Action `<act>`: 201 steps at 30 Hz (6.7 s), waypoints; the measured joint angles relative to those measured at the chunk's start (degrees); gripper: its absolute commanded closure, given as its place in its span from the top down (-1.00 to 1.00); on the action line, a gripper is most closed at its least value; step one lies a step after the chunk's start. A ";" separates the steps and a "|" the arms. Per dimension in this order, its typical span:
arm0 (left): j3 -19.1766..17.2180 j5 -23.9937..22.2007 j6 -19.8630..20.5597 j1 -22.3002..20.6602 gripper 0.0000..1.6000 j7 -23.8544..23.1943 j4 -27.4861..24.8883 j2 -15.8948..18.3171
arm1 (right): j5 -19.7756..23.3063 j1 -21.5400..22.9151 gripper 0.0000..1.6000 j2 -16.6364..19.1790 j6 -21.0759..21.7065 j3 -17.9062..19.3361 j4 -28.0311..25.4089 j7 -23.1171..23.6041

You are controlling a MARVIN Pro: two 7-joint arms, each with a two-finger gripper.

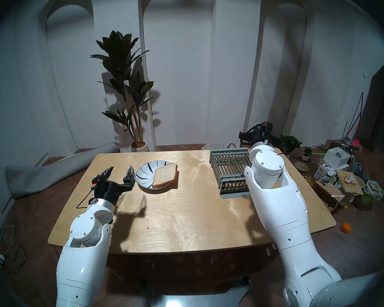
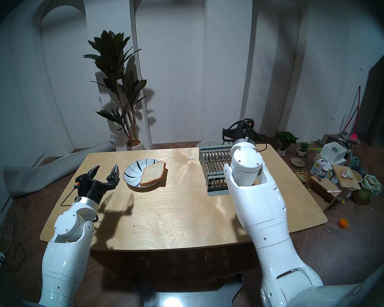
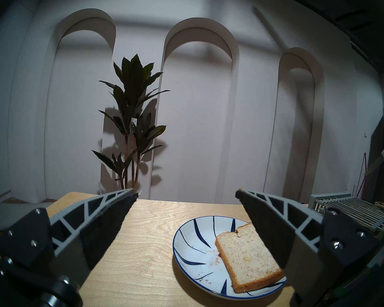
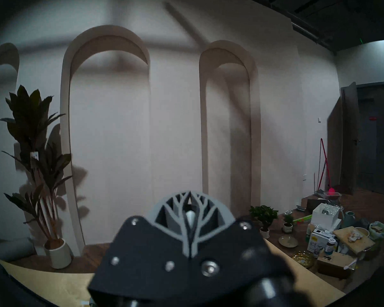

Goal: Spread peanut butter over the slice of bread with the knife

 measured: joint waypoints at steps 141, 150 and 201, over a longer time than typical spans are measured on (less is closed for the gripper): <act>-0.01 0.00 0.01 0.03 1.00 0.02 -0.13 0.00 | -5.35 6.43 -1.00 14.98 24.74 -8.71 7.06 7.16; 0.01 0.00 0.01 0.03 1.00 0.02 -0.13 0.00 | -6.65 7.45 -1.00 16.81 23.59 -10.33 7.82 9.29; 0.00 0.00 -0.01 0.02 1.00 0.00 -0.09 0.00 | -1.74 9.45 -1.00 16.32 24.09 -9.45 -1.59 11.62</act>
